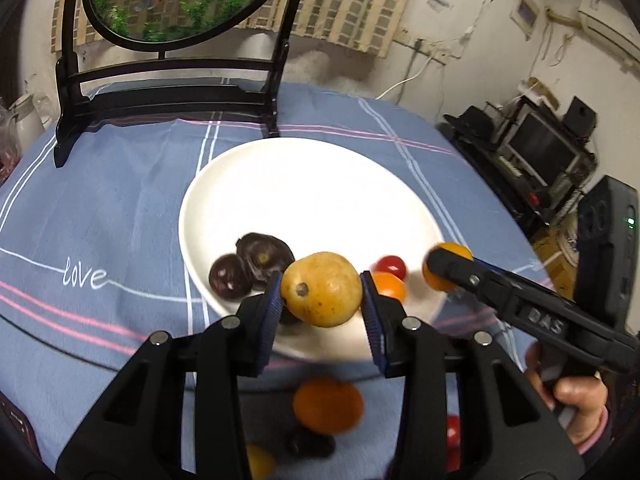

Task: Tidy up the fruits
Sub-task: 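Place the yellow fruit on the plate with the left tool while the right tool places its fruit, then grasp the small yellow fruit with the right tool while the left tool grasps an orange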

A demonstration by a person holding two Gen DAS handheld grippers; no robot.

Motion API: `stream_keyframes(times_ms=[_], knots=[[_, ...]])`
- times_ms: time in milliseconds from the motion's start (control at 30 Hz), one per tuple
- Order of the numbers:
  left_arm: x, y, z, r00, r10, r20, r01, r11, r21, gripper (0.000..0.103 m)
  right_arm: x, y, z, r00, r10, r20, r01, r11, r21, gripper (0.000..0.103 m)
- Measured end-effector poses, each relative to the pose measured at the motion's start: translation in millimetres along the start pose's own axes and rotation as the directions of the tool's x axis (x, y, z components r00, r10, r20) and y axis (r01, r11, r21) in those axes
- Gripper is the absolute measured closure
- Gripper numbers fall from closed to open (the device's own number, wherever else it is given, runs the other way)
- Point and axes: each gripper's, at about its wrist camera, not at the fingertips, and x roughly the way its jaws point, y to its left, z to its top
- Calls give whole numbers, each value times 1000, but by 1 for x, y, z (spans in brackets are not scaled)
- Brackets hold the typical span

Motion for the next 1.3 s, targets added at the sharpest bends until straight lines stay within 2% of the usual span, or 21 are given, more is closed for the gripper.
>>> stream_keyframes(times_ms=[100, 133, 200, 267, 333, 400, 467, 567, 767, 867, 967, 1067, 1300], knots=[[8, 2, 3, 1000, 18, -9, -18, 1000, 1, 63, 7, -1, 2, 1000, -2, -21, 2, 1000, -7, 60], [8, 2, 3, 1000, 26, -5, -26, 1000, 2, 52, 8, 0, 3, 1000, -3, -25, 3, 1000, -13, 51], [-4, 2, 3, 997, 65, 45, -65, 998, 0, 24, 2, 3, 4, 1000, -1, -7, 1, 1000, -14, 40], [-18, 3, 1, 992, 82, 94, -83, 997, 3, 21, -12, 8, 5, 999, 28, 28, -27, 999, -35, 39], [-34, 4, -3, 991, 84, 108, -86, 996, 16, 12, -27, 16, 2, 998, 31, 53, -28, 997, -72, 39], [-47, 8, -11, 985, 110, 133, -111, 994, 4, 7, -37, 22, -5, 998, 35, 55, -29, 994, -107, 39], [-58, 14, -21, 981, 130, 146, -129, 991, -17, 7, -44, 25, -12, 998, 44, 42, -39, 991, -126, 39], [-64, 20, -39, 986, 116, 118, -113, 993, -31, 7, -55, 21, -28, 997, 71, 15, -68, 988, -136, 39], [-70, 23, -65, 992, 104, 75, -102, 994, -29, 7, -76, 2, -69, 997, 54, -51, -63, 977, -205, 39], [-76, 18, -72, 993, 92, 81, -92, 996, -4, 7, -90, -6, -83, 997, 42, -63, -56, 969, -240, 39], [-81, 9, -75, 987, 115, 113, -120, 992, 38, 7, -105, -12, -97, 997, 35, -69, -53, 960, -275, 39], [-80, 6, -76, 985, 134, 111, -142, 988, 65, 7, -115, -16, -114, 996, 14, -85, -40, 945, -324, 40], [-81, 6, -77, 990, 113, 90, -119, 991, 67, 7, -116, -8, -137, 986, -77, -145, 6, 898, -439, 50]])
